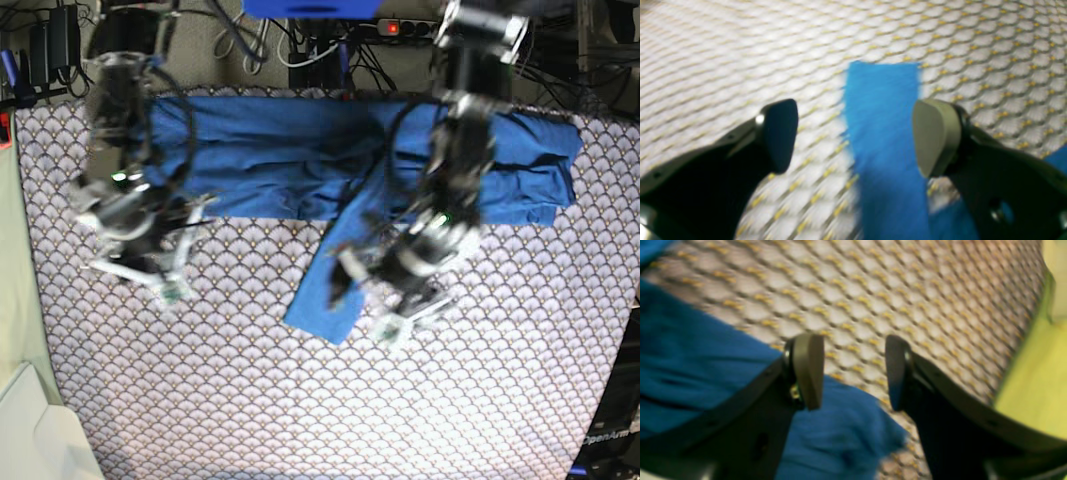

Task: Fold the T-shirt properly
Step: 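Release the sleeve and move the left gripper to the hanging sleeve end, then grasp the hanging sleeve end with the left gripper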

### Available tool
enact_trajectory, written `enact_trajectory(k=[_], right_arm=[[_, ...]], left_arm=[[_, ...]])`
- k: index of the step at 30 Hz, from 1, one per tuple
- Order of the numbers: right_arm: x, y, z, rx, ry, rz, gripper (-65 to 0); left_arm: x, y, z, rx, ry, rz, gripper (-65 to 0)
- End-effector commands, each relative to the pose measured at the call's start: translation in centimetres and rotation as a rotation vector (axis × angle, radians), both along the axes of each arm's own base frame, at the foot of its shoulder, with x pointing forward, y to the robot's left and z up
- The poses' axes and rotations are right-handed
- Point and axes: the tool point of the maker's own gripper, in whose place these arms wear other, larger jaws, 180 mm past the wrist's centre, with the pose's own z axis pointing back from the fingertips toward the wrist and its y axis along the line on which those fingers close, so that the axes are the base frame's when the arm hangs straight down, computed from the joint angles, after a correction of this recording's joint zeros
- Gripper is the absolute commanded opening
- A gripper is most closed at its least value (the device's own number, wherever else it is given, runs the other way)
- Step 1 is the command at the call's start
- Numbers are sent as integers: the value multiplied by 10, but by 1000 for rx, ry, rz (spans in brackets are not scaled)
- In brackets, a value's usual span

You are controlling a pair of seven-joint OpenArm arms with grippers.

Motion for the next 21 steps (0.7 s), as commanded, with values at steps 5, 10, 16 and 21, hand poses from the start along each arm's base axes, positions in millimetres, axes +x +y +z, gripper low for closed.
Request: enact_trajectory(k=[5, 10, 16, 21], right_arm=[[2, -51, 18, -36, -56, -114, -344], [-11, -73, 12, -48, -34, -171, -344], [-28, -71, 10, -64, -24, -164, -344], [-28, -68, 15, -61, -38, -159, -344]], left_arm=[[34, -72, 0, -20, 6, -82, -131], [56, -73, -28, 11, 14, -99, -131], [70, -69, -51, -25, 32, -11, -130], [60, -97, -52, -34, 14, -92, -130]])
